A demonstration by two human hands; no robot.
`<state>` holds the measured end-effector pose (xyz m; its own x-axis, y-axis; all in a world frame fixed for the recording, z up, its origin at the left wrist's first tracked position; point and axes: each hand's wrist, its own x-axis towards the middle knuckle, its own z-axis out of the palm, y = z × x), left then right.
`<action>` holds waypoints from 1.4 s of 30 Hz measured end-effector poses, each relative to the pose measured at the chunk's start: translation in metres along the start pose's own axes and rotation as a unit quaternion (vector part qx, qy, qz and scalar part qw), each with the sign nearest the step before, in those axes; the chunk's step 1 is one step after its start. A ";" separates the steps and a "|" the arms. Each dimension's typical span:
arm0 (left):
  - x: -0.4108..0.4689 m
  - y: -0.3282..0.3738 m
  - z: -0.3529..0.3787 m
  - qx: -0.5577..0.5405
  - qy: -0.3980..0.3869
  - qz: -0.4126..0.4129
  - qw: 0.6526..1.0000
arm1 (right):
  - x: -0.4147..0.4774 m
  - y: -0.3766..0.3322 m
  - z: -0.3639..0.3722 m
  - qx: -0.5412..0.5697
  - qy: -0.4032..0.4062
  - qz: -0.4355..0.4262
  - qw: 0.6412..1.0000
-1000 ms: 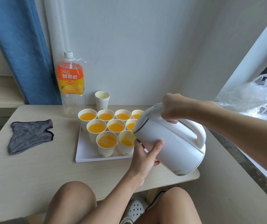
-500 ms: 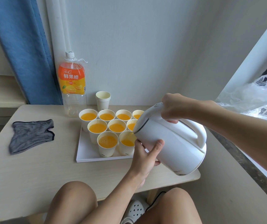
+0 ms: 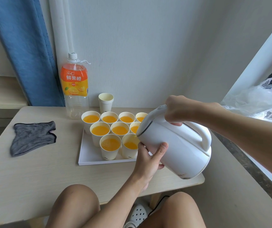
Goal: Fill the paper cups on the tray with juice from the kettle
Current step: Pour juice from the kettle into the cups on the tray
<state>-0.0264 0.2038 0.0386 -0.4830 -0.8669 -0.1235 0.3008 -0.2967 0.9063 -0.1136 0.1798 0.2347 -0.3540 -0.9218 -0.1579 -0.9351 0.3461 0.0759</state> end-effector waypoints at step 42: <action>-0.001 0.002 0.001 -0.027 0.000 -0.001 1.000 | 0.006 -0.006 0.000 -0.027 0.011 -0.013 0.999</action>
<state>-0.0260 0.2045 0.0410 -0.4834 -0.8665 -0.1245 0.3436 -0.3186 0.8834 -0.1097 0.1724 0.2339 -0.3285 -0.9343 -0.1385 -0.9416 0.3126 0.1250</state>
